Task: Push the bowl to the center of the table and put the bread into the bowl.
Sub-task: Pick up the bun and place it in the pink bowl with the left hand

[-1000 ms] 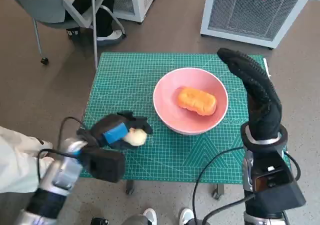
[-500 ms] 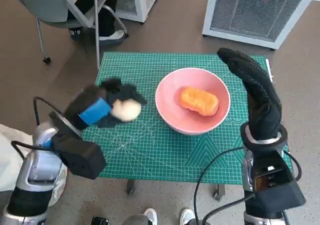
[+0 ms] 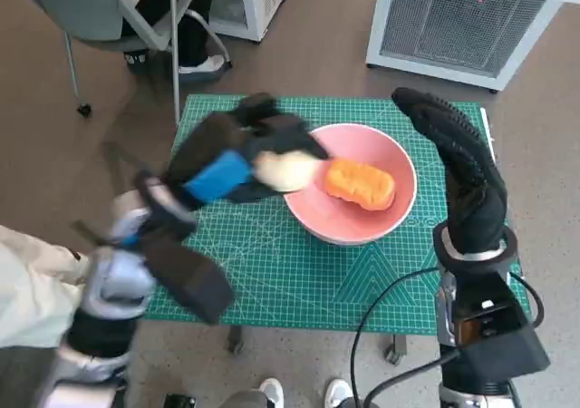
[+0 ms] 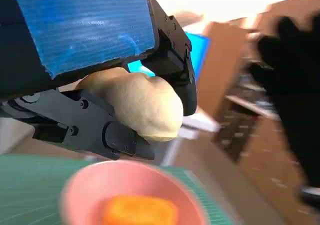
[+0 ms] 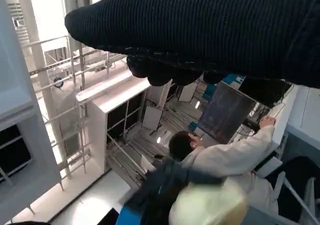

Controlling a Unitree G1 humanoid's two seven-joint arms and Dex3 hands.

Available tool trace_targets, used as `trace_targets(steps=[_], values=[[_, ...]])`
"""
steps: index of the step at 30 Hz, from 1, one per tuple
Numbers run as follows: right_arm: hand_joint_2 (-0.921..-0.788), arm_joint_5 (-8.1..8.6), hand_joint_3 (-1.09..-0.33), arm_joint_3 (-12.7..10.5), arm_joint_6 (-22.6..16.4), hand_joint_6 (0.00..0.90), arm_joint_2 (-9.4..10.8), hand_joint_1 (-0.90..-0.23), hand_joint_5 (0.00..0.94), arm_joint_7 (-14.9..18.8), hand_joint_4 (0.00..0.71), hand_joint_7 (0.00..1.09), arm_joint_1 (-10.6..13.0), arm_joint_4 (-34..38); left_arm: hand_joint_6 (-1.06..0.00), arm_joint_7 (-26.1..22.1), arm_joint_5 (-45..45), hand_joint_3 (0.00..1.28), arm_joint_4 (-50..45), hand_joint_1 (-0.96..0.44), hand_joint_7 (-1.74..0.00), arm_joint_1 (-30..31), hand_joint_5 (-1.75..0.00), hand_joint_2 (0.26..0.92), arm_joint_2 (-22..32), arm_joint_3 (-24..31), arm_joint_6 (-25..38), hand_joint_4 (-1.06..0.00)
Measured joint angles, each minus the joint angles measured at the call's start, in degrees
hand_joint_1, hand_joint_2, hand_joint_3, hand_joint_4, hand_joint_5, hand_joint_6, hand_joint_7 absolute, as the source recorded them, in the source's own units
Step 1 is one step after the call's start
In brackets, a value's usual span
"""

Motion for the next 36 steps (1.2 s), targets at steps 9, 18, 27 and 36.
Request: trace_targets(steps=[9,18,27,36], values=[[-0.921,0.06,-0.546,-0.1,-0.1,0.002,0.1,-0.386,0.017,0.0,0.419,0.92,0.1,-0.4,-0.34,-6.6,2.7,0.01,16.1,-0.18,-0.13,-7.1,-0.06,0.898,-1.5,-7.3,-2.3,-0.27],[-0.921,-0.06,-0.542,-0.8,0.0,0.006,-0.2,-0.388,0.018,-0.3,0.42,0.92,0.6,-1.6,-0.33,-10.7,4.1,0.01,20.4,-0.27,-0.05,-8.9,0.0,0.913,-1.7,-9.3,0.6,-0.22],[-0.921,-0.4,-0.534,-1.6,0.4,0.024,-0.4,-0.385,0.021,-1.1,0.424,0.89,0.9,-2.8,-0.35,-9.4,2.4,0.04,22.3,-0.3,-0.04,-8.9,0.0,0.921,-2.0,-8.1,-2.0,-0.22],[-0.921,-2.21,-0.524,-2.6,1.0,0.046,-0.5,-0.381,0.021,-2.5,0.426,0.84,1.0,-3.9,-0.38,-8.2,-8.2,0.14,23.1,-0.34,-0.05,-8.8,-0.01,0.921,-3.8,-1.1,-6.8,-0.24]])
